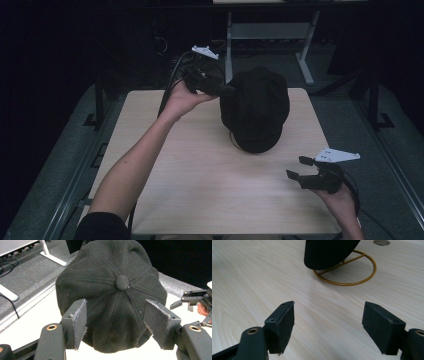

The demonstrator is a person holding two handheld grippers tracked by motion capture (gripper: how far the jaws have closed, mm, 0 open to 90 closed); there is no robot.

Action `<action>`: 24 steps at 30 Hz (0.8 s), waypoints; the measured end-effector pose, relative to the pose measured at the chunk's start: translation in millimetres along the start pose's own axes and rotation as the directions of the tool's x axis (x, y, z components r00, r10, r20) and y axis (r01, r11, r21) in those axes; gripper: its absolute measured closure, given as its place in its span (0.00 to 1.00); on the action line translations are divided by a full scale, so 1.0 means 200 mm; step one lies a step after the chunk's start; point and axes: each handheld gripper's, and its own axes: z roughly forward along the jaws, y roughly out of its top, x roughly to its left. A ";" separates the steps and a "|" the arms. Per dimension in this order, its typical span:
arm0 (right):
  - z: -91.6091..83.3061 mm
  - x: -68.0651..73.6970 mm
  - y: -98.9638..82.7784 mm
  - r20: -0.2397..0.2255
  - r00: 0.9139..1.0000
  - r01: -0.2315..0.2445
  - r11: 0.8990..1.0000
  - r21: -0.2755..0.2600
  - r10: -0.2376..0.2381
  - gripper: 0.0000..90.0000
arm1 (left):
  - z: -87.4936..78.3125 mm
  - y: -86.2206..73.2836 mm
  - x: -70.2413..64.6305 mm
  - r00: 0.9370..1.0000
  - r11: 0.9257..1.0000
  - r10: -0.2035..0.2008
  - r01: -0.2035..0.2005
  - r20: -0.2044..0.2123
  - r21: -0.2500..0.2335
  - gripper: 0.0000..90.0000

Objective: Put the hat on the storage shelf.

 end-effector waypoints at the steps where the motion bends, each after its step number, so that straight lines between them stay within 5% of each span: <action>1: 0.00 0.00 0.00 0.000 1.000 0.001 1.000 -0.001 -0.001 0.28 | -0.01 -0.01 0.00 1.000 1.000 0.000 0.000 0.002 0.000 0.39; 24: 0.03 0.03 0.01 -0.004 1.000 0.016 1.000 0.016 -0.016 0.28 | -0.17 -0.23 -0.05 1.000 0.999 -0.021 0.021 0.008 -0.029 0.38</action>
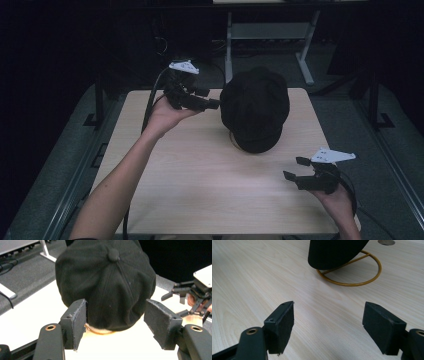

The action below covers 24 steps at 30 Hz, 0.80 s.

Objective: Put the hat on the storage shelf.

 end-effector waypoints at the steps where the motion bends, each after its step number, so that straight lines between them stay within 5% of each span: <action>1: 0.00 0.00 0.00 0.000 1.000 -0.001 1.000 -0.001 0.001 0.28 | 0.00 -0.01 0.00 1.000 1.000 -0.002 0.002 -0.002 -0.001 0.37; 14: 0.00 0.02 0.01 0.001 1.000 0.009 1.000 0.005 -0.009 0.28 | -0.08 -0.13 -0.02 0.999 0.999 -0.034 0.034 0.002 -0.028 0.37; 24: 0.00 0.03 0.01 0.006 1.000 0.019 1.000 0.003 -0.019 0.28 | -0.13 -0.18 -0.06 1.000 1.000 -0.009 0.009 -0.012 -0.025 0.36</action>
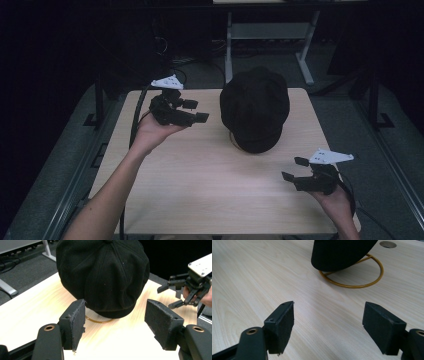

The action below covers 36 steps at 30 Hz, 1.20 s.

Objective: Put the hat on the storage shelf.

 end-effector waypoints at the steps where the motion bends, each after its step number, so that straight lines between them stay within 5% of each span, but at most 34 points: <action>1: 0.00 0.00 0.00 -0.001 1.000 0.000 1.000 -0.003 0.000 0.28 | 0.00 -0.01 0.00 1.000 1.000 0.003 -0.003 -0.001 0.001 0.36; 36: 0.01 0.00 -0.03 0.014 1.000 0.000 1.000 0.030 0.000 0.28 | -0.13 -0.43 0.03 0.996 0.998 -0.062 0.062 -0.059 -0.001 0.35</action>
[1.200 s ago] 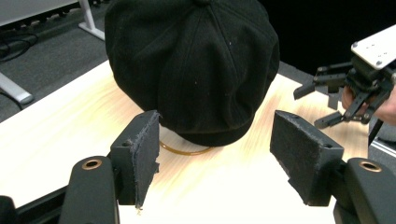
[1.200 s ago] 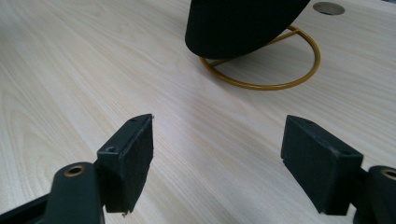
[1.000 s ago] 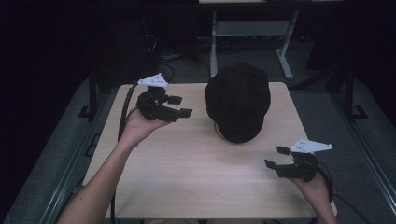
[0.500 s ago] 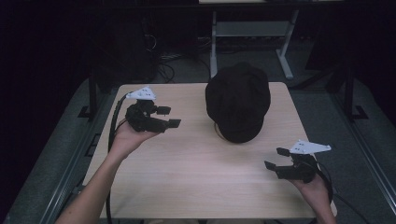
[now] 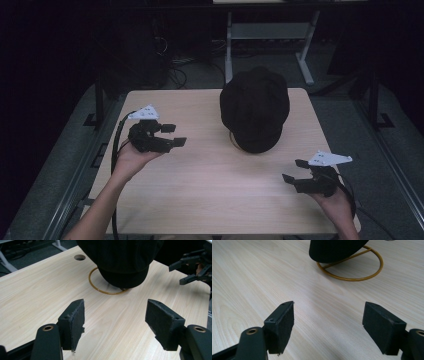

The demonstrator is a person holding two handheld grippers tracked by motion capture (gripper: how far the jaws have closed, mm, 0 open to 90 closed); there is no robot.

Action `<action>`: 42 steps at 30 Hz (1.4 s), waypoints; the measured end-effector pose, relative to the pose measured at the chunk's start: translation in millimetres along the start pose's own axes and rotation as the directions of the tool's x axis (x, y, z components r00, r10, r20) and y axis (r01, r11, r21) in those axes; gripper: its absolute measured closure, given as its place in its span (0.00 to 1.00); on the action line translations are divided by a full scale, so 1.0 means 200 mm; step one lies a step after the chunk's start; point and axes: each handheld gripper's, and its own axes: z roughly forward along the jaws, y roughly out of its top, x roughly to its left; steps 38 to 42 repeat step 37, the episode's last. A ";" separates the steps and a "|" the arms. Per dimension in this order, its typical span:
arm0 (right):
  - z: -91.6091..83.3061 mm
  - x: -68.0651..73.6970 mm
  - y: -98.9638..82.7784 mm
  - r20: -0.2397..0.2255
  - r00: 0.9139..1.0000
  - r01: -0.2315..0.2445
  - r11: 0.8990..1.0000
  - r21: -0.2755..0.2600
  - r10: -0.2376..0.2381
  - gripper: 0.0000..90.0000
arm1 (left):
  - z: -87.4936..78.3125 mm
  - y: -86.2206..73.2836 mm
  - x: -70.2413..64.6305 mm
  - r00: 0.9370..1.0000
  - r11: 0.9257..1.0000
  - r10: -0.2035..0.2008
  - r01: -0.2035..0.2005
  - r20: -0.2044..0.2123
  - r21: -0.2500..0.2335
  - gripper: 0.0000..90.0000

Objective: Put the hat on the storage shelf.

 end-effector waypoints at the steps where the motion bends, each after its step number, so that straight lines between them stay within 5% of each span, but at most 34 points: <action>1: 0.00 0.00 0.00 -0.001 1.000 -0.002 1.000 0.000 0.002 0.28 | 0.00 -0.01 0.00 1.000 1.000 -0.001 0.001 0.000 -0.002 0.35; 13: -0.01 0.00 -0.01 0.002 1.000 -0.003 1.000 0.003 0.003 0.28 | -0.01 -0.13 0.01 1.000 1.000 -0.016 0.016 -0.022 0.008 0.35; 27: -0.01 0.00 -0.01 0.005 1.000 -0.002 1.000 0.005 0.002 0.28 | -0.04 -0.32 0.01 0.996 0.995 -0.085 0.085 -0.013 -0.043 0.33; 34: -0.01 0.01 -0.01 -0.002 1.000 -0.005 1.000 0.009 0.005 0.28 | -0.02 -0.49 -0.02 0.990 0.988 -0.127 0.122 -0.059 -0.091 0.32; 37: -0.01 0.01 -0.01 -0.004 1.000 0.000 1.000 0.001 0.000 0.28 | 0.00 -0.58 -0.03 0.985 0.990 -0.117 0.105 -0.129 -0.092 0.32; 42: -0.01 0.01 -0.01 -0.004 1.000 0.000 1.000 0.001 0.000 0.28 | 0.00 -0.58 -0.03 0.985 0.990 -0.117 0.105 -0.129 -0.092 0.32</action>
